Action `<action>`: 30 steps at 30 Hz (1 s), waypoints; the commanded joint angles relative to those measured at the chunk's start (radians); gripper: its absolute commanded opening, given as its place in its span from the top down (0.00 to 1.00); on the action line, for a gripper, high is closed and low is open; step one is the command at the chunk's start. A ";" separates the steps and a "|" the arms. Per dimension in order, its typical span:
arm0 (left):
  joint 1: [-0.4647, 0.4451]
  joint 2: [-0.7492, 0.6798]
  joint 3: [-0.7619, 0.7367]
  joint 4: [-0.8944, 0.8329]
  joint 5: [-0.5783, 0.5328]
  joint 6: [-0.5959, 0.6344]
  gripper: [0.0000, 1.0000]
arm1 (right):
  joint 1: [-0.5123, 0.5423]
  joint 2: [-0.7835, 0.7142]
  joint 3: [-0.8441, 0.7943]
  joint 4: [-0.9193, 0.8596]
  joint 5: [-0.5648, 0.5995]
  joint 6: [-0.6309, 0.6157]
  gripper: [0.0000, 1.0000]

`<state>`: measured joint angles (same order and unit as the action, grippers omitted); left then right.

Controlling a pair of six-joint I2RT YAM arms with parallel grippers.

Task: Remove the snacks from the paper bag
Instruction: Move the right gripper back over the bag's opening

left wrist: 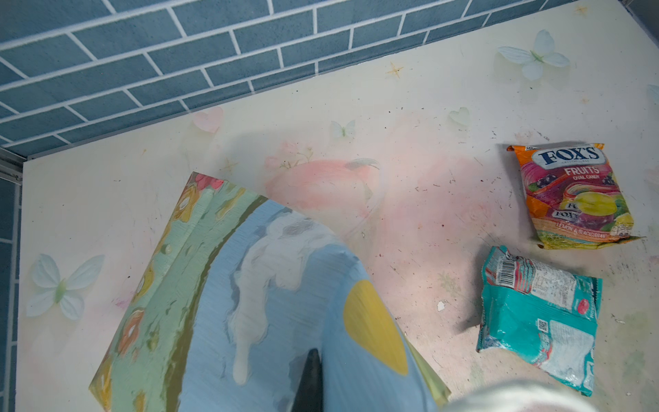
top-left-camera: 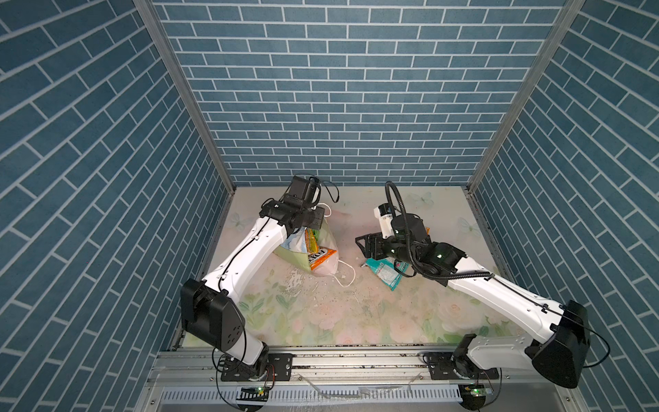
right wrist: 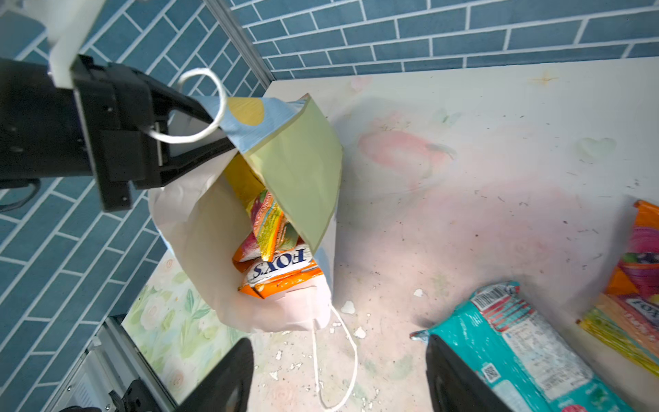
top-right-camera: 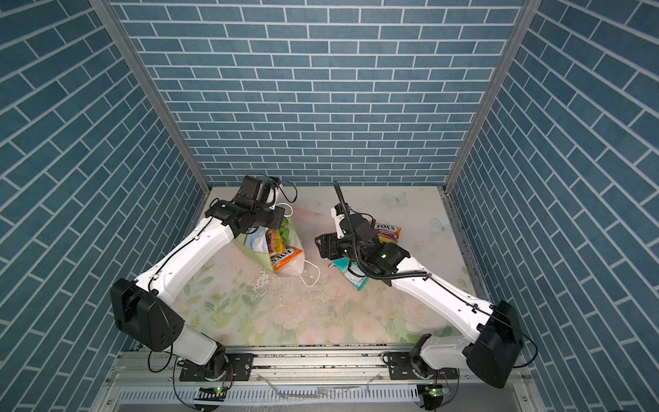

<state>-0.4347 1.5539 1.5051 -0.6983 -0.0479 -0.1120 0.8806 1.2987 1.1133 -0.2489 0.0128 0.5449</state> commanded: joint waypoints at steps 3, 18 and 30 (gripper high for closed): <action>0.000 -0.033 0.033 0.004 -0.010 0.000 1.00 | 0.051 0.023 -0.025 0.079 0.045 0.054 0.25; 0.001 -0.039 0.030 0.009 0.003 -0.008 1.00 | 0.149 0.134 -0.065 0.262 0.063 0.098 0.26; 0.000 -0.041 0.030 0.008 0.012 -0.013 1.00 | 0.190 0.267 -0.064 0.364 0.049 0.154 0.35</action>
<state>-0.4347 1.5524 1.5051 -0.6987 -0.0406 -0.1143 1.0630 1.5406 1.0328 0.0612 0.0586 0.6567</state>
